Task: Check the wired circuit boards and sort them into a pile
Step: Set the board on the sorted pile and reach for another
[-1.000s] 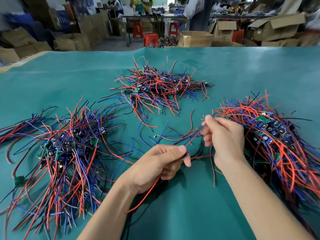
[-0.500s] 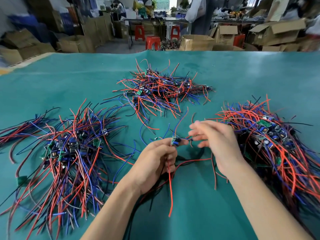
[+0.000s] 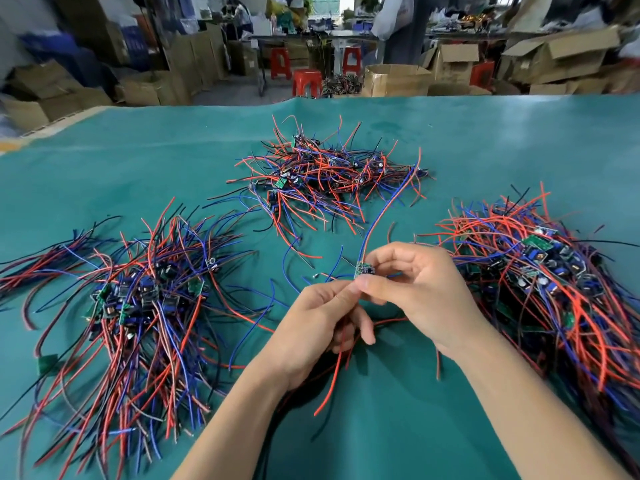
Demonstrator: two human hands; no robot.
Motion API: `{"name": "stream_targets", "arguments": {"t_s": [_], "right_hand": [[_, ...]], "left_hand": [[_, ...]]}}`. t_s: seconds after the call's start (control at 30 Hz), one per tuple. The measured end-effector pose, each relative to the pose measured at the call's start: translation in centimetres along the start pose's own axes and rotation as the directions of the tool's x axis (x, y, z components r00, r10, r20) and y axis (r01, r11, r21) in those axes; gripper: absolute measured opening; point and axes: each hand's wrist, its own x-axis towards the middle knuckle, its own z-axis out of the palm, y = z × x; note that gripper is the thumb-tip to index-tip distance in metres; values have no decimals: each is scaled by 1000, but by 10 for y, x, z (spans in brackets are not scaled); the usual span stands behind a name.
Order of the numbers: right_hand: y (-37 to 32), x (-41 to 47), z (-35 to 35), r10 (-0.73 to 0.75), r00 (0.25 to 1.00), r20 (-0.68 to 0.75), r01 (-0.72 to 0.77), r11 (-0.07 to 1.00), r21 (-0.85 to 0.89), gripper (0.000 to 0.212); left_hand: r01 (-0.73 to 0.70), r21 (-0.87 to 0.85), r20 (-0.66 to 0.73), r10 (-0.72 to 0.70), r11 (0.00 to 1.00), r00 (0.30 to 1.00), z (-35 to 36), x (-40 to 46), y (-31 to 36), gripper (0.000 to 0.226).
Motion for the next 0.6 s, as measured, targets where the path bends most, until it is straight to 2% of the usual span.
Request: {"name": "stream_targets", "arguments": {"t_s": [0.07, 0.2, 0.37, 0.47, 0.6], "right_hand": [[0, 1, 3, 29, 998, -48, -24, 995, 102, 13], [-1, 6, -5, 146, 962, -233, -68, 947, 313, 10], [3, 11, -16, 208, 903, -376, -51, 921, 387, 5], [2, 14, -26, 164, 853, -496, 47, 921, 386, 6], [-16, 13, -32, 24, 784, -620, 225, 920, 320, 8]], "left_hand": [[-1, 4, 35, 1, 1000, 999, 0, -1, 2, 34], [31, 24, 124, -34, 999, 992, 1, -3, 3, 34], [53, 71, 186, -66, 996, 980, 3, -6, 6, 33], [50, 120, 206, -75, 991, 976, 4, -8, 6, 33], [36, 159, 203, -68, 987, 977, 5, -8, 7, 30]]}}
